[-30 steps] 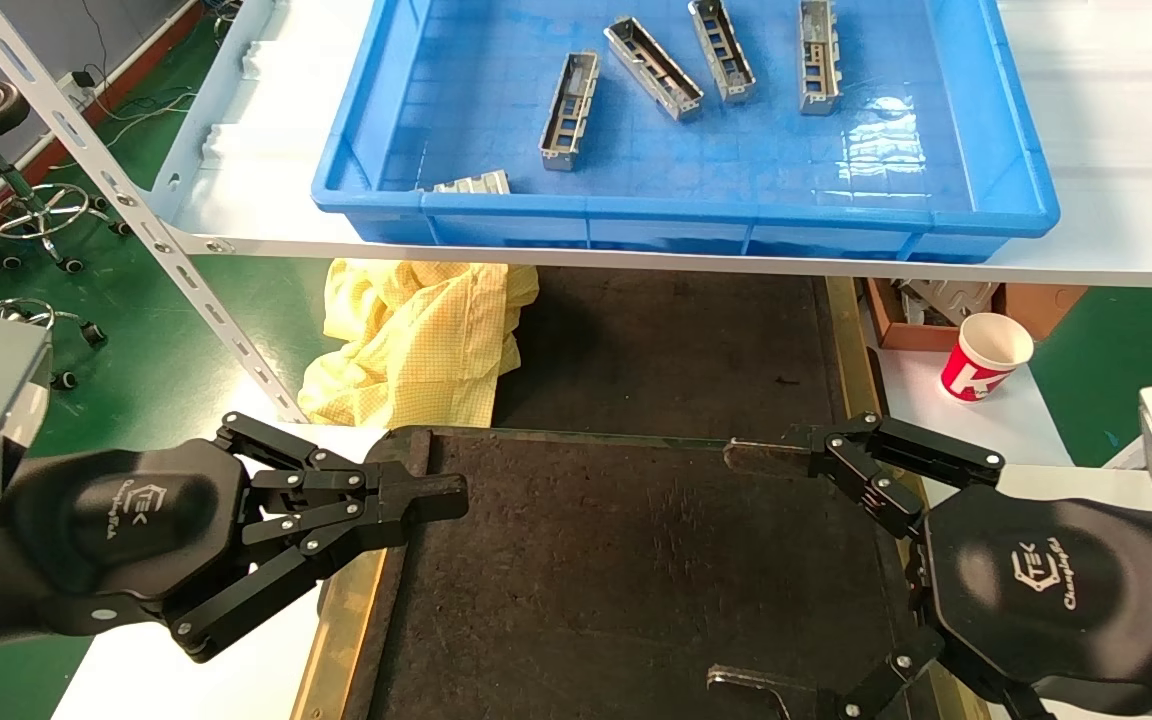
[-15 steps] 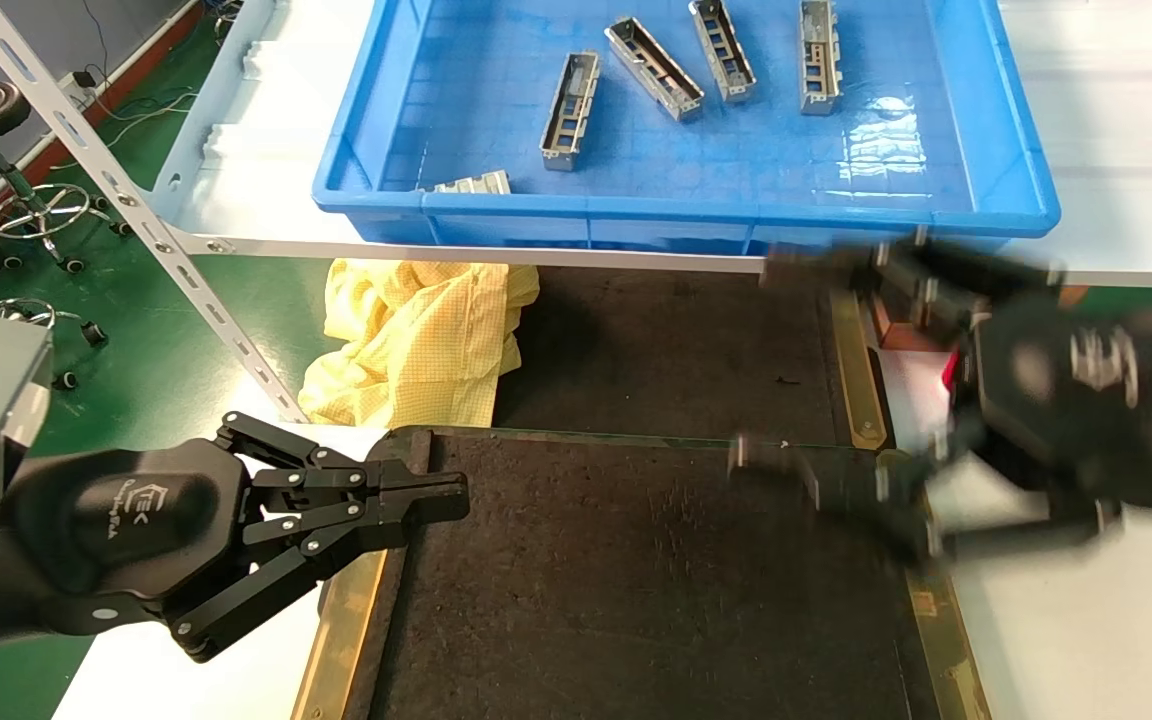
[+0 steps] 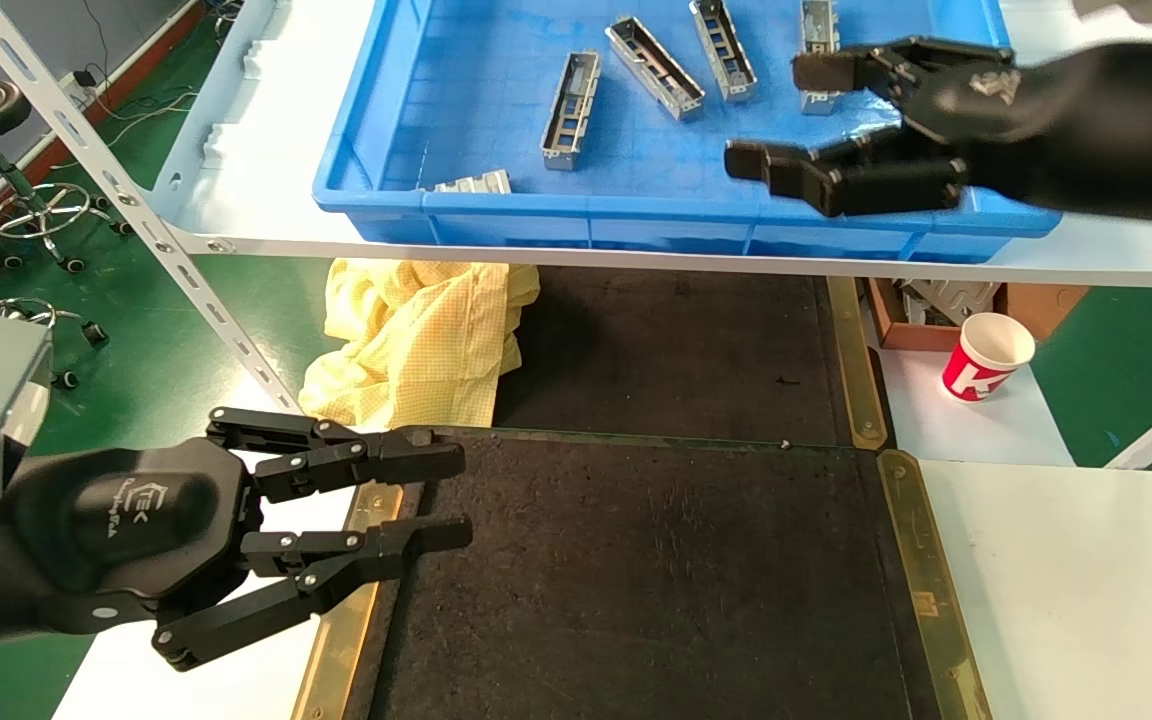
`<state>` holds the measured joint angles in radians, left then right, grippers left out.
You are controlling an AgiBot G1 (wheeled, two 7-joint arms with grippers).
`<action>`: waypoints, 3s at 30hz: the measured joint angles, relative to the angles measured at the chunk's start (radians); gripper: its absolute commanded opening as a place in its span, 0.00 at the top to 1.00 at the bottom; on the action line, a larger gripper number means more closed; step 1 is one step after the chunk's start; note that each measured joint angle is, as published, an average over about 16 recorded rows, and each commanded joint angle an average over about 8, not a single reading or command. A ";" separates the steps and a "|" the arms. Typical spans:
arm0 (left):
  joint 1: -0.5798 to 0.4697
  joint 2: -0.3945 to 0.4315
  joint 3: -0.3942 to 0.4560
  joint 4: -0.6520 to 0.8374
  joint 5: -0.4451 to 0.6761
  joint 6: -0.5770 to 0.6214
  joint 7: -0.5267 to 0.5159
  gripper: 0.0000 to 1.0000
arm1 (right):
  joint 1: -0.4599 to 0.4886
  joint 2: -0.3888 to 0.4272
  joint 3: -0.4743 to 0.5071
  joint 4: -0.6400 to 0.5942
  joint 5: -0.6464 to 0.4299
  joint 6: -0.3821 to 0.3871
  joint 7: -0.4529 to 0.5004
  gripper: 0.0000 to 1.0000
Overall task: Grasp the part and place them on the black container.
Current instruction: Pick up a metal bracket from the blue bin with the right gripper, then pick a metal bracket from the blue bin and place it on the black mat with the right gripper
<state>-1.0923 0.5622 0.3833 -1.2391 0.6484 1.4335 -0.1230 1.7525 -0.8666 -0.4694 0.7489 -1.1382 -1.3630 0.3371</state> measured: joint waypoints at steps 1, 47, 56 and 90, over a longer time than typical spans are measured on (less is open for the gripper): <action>0.000 0.000 0.000 0.000 0.000 0.000 0.000 0.00 | 0.024 -0.019 -0.009 -0.040 -0.019 0.010 -0.009 0.00; 0.000 0.000 0.000 0.000 0.000 0.000 0.000 0.00 | 0.269 -0.485 -0.116 -0.692 -0.246 0.625 -0.162 1.00; 0.000 0.000 0.000 0.000 0.000 0.000 0.000 0.00 | 0.254 -0.487 -0.118 -0.679 -0.235 0.656 -0.136 1.00; 0.000 0.000 0.000 0.000 0.000 0.000 0.000 0.00 | 0.283 -0.477 -0.179 -0.643 -0.235 0.677 -0.116 1.00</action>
<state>-1.0923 0.5622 0.3834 -1.2391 0.6483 1.4335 -0.1230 2.0351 -1.3436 -0.6486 0.1056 -1.3730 -0.6857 0.2208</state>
